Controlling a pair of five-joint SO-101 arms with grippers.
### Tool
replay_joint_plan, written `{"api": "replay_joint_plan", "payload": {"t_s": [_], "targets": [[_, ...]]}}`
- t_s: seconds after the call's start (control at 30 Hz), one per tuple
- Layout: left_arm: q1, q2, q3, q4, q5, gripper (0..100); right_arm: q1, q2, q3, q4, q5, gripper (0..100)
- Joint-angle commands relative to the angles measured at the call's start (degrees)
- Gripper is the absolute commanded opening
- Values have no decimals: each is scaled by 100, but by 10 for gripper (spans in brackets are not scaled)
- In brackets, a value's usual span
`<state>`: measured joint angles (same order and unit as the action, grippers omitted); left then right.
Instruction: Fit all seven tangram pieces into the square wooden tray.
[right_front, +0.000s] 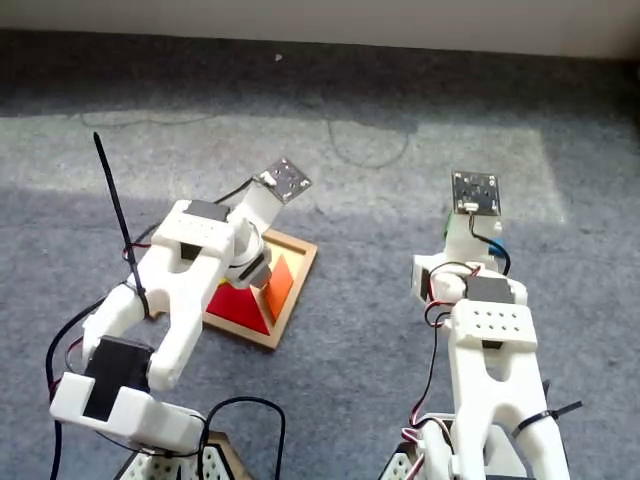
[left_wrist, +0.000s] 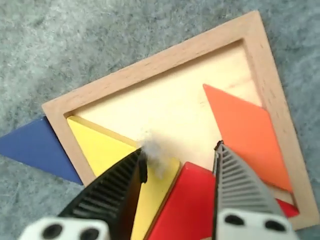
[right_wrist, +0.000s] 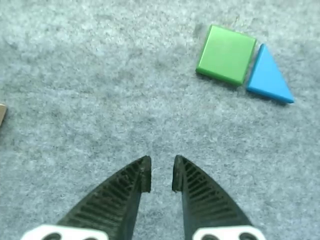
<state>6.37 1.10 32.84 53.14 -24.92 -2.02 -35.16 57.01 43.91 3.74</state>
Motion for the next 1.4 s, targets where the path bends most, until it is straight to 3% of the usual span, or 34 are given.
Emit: {"api": "replay_joint_plan", "payload": {"t_s": [0.0,0.4,0.87,1.37], "targets": [[154,-259,-48,334,44,224,66,-145,-40,-136,9,81],[163,-2009,-4,360,193,224,66,-145,-40,-136,9,81],[576,-514,31,-44,448,224,66,-145,-40,-136,9,81],[629,-769,576,985,0,214,66,-145,-40,-136,9,81]]}}
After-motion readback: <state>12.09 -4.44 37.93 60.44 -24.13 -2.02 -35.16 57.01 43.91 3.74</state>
